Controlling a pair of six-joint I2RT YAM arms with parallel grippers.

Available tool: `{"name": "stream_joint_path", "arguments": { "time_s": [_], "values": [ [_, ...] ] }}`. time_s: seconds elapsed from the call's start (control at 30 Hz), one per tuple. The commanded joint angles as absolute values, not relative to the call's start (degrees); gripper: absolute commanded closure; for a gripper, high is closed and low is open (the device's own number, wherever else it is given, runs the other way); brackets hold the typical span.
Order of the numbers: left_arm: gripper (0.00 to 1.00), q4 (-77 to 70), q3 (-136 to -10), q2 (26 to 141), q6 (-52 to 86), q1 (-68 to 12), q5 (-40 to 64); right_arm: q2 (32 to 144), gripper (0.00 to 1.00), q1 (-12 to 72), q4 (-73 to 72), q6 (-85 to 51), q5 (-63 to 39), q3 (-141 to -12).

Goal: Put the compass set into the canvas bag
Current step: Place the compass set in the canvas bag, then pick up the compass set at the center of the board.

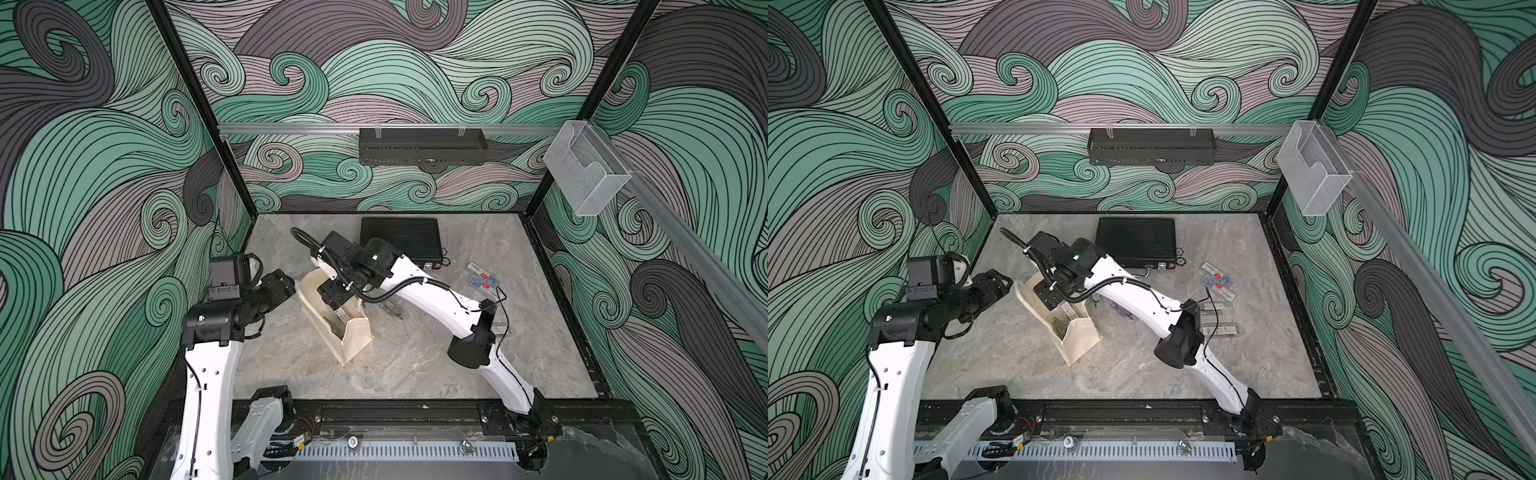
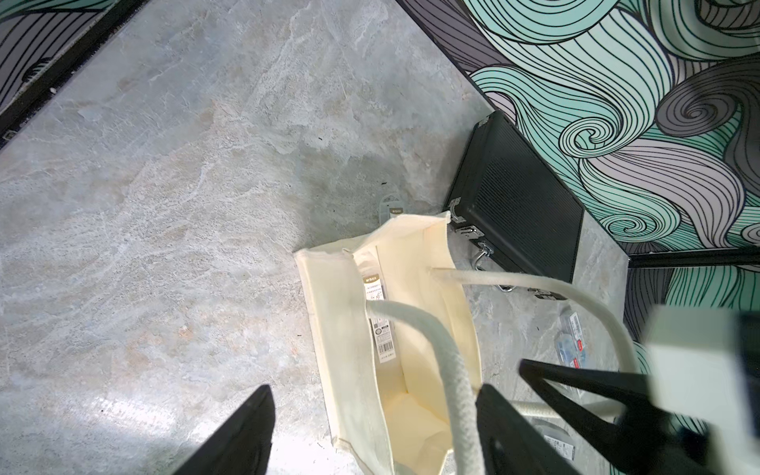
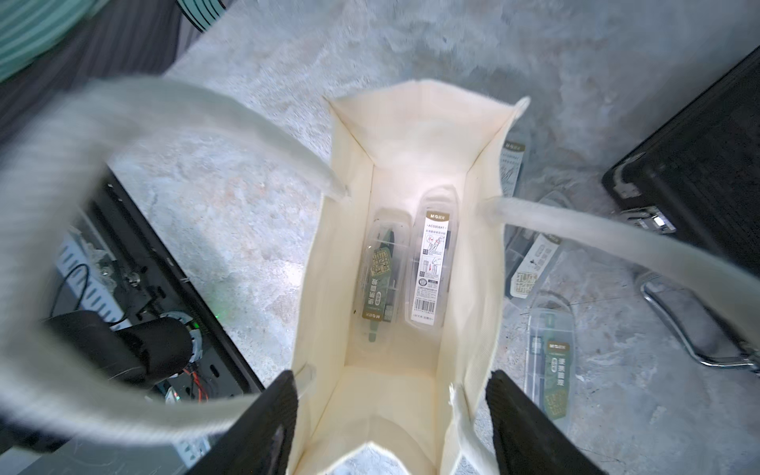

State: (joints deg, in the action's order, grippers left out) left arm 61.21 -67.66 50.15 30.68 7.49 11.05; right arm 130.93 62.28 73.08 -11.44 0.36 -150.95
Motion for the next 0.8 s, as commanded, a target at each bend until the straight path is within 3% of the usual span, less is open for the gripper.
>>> {"name": "stream_joint_path", "arguments": {
  "time_s": [0.0,0.33,0.47,0.77],
  "values": [
    [0.22,60.7,-69.3,50.2,30.7,8.0,11.9,124.8,0.27,60.9,73.7,-7.5,1.6,-149.5],
    [0.22,59.8,-69.2,51.3,31.6,8.0,12.9,111.2,0.29,54.4,73.0,-1.9,5.6,-137.2],
    [0.22,59.8,-69.4,51.9,31.8,8.0,13.2,105.8,0.29,51.9,70.4,0.6,8.7,-127.3],
    [0.22,60.0,-69.8,52.9,31.7,8.0,11.9,92.4,0.30,42.0,57.5,1.2,5.3,-100.3]
  ]
}}
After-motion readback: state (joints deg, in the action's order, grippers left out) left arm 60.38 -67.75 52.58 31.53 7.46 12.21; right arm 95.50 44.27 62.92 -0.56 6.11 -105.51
